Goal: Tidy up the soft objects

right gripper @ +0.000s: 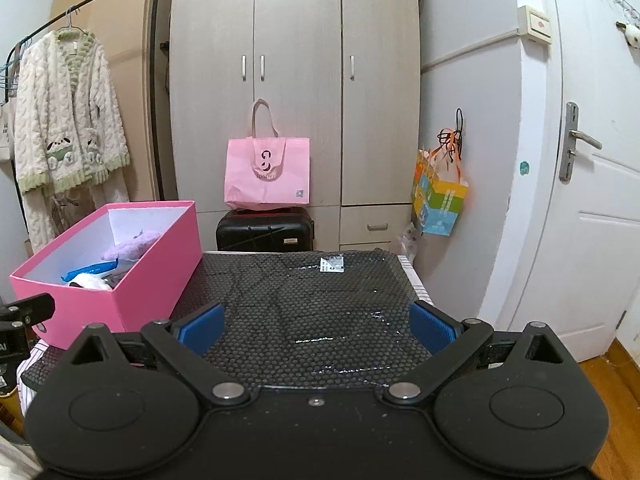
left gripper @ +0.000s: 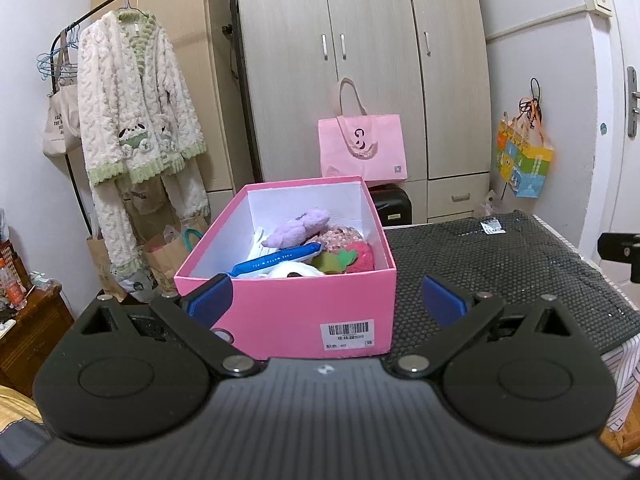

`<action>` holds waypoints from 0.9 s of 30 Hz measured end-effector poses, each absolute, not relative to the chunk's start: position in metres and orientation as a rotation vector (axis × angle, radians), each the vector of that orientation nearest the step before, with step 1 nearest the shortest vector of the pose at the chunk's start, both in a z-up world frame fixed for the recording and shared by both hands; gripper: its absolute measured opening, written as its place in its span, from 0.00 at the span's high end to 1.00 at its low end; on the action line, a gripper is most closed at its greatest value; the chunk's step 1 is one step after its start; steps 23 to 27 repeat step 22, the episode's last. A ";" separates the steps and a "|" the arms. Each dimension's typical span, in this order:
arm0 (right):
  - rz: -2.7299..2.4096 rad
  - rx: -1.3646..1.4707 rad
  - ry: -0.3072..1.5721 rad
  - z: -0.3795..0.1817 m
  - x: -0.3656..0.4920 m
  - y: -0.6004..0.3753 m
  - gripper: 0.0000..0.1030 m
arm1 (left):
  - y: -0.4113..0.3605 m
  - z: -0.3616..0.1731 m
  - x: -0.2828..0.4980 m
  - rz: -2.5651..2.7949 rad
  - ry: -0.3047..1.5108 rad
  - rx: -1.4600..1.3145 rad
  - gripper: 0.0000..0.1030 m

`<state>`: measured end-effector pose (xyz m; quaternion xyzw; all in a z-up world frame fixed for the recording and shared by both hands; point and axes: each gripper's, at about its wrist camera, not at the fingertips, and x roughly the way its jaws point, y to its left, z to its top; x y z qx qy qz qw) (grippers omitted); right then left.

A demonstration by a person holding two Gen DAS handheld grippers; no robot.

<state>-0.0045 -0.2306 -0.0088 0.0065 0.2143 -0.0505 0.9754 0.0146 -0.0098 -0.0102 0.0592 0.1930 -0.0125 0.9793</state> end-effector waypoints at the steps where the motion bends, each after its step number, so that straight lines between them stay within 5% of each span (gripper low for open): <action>1: -0.102 0.012 0.432 -0.009 -0.004 -0.231 0.02 | -0.010 -0.011 0.015 -0.028 0.393 0.124 0.01; 27: -0.109 0.001 0.436 -0.010 -0.002 -0.231 0.02 | -0.004 -0.010 0.013 -0.024 0.401 0.109 0.01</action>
